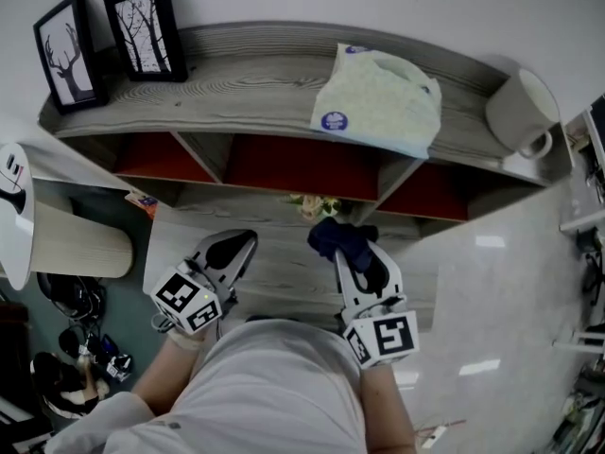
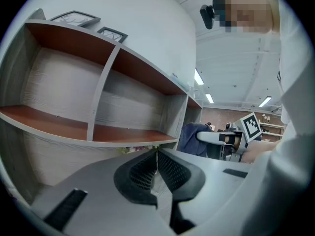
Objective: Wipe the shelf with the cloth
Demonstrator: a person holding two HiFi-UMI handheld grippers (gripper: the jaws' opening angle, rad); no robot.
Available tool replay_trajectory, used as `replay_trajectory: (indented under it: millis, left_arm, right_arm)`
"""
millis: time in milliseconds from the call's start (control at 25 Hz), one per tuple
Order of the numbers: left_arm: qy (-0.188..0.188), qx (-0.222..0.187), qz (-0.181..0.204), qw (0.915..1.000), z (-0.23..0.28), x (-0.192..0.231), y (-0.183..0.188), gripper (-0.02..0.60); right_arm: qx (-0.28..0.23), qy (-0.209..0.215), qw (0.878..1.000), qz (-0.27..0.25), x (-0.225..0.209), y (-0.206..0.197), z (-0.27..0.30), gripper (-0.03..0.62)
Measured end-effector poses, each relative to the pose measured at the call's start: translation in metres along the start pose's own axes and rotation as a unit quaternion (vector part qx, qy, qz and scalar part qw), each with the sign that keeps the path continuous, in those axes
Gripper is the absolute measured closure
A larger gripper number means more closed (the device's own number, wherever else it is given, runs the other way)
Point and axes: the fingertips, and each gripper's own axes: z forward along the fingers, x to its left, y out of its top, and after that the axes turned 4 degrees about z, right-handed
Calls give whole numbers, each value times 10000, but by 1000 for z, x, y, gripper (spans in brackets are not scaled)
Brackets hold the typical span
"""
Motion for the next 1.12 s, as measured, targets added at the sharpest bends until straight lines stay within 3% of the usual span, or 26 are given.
replay_trajectory:
  millis: [1120]
  left_arm:
    - [160, -12, -36, 9999, -9, -19, -5, 566]
  right_arm:
    - [303, 138, 9994, 46, -4, -18, -17, 476]
